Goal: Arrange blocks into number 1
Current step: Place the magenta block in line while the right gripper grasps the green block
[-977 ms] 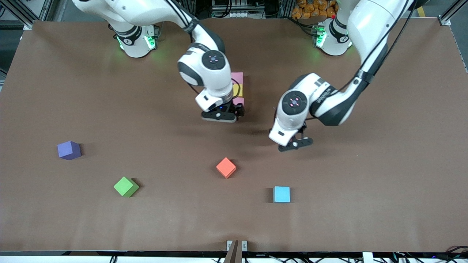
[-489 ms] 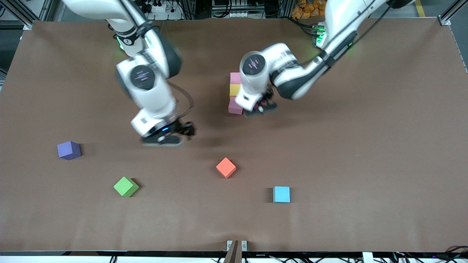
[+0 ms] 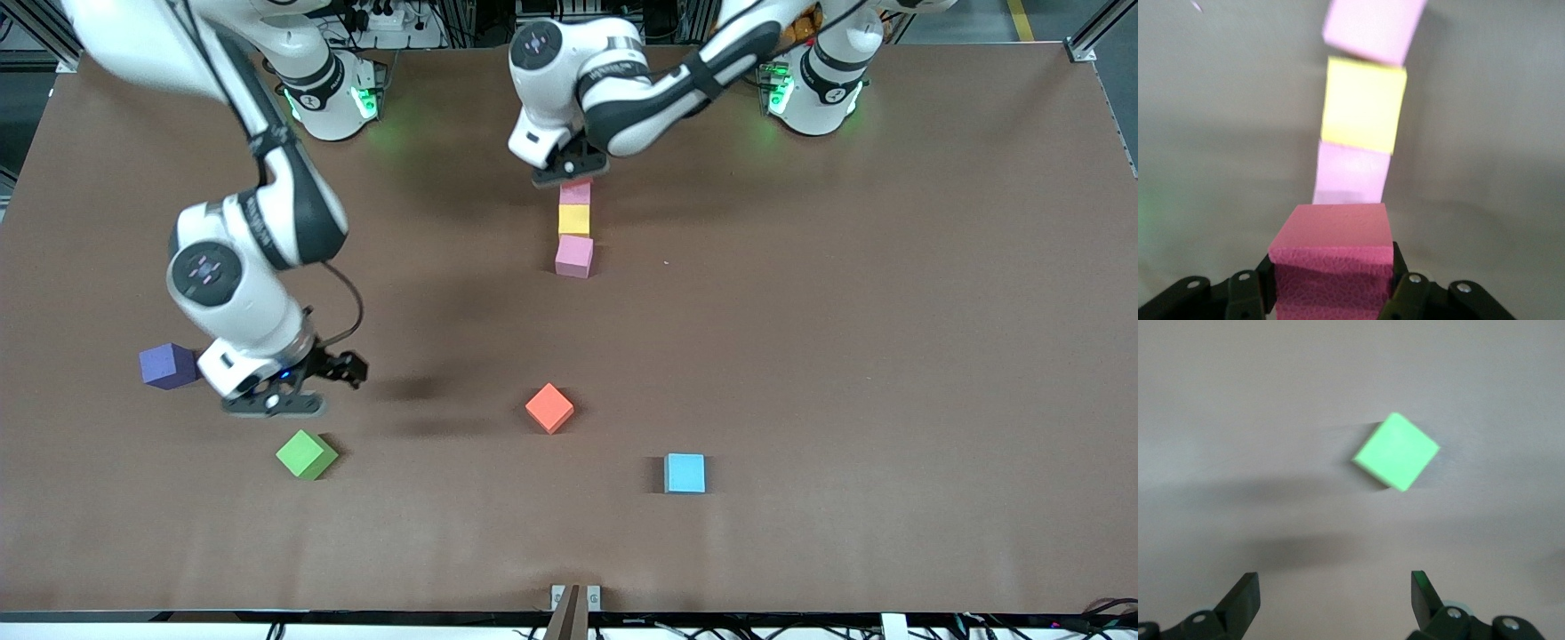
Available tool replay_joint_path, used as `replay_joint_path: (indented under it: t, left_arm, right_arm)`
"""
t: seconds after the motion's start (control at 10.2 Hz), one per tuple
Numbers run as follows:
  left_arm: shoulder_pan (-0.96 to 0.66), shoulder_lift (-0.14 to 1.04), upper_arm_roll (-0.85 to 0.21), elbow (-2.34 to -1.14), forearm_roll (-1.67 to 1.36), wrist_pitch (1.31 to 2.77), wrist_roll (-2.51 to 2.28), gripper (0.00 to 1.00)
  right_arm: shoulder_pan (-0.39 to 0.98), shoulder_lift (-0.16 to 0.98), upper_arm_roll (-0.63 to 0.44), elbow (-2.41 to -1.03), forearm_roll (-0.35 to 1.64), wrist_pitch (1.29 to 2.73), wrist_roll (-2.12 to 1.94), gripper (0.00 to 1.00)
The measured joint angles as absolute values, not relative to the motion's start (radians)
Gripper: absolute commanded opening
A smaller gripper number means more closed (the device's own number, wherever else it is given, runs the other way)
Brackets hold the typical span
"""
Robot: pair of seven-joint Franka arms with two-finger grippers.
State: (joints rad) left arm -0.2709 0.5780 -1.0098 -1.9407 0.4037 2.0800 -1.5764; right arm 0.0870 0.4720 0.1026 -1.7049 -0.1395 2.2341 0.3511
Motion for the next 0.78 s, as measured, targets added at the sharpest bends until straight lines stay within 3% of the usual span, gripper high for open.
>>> replay_joint_path:
  t: [0.39, 0.78]
  left_arm:
    - [-0.273, 0.591, -1.045, -2.075, 0.394, 2.157, -1.628, 0.0]
    - [-0.272, 0.636, -1.045, -2.086, 0.428, 2.23, -1.629, 0.0]
  right_arm:
    - [0.077, 0.538, 0.015, -1.682, -0.057, 2.323, 0.347, 1.0]
    - [0.124, 0.594, -0.07, -1.641, 0.124, 2.336, 0.347, 1.0]
